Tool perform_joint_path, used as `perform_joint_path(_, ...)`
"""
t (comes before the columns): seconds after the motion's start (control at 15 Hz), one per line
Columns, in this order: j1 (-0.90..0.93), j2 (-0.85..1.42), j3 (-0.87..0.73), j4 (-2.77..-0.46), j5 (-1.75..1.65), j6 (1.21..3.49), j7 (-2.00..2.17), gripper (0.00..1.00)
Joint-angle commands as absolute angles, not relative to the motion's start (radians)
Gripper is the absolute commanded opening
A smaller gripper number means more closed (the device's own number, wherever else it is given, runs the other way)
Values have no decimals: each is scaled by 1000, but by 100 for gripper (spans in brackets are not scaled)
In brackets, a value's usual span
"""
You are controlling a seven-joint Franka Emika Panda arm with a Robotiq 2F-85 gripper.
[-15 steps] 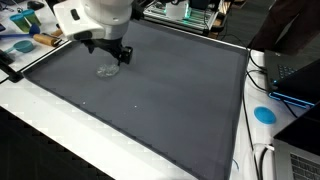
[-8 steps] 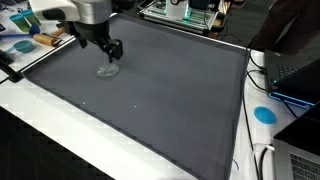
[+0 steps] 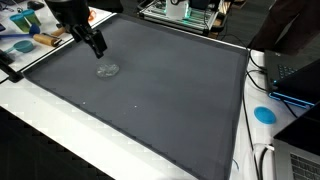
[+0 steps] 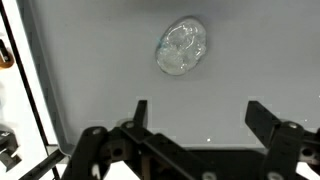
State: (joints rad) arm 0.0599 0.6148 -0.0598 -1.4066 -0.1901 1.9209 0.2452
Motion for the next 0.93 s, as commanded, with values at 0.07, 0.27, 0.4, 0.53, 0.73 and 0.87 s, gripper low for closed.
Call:
perform_joint_path(0.07,11,570,-73,-1459,-83,1960,330,100)
perform_joint_path(0.27,-14,552,-83,-1480,-26,1967,378,100)
perform_joint_path(0.4,-24,543,-90,-1493,0,1976,400,100)
perform_joint_path(0.53,-30,534,-96,-1508,10,1989,407,100)
perform_joint_path(0.73,-34,519,-101,-1536,4,2017,390,100)
perform_joint_path(0.87,-35,512,-103,-1552,3,2028,384,100)
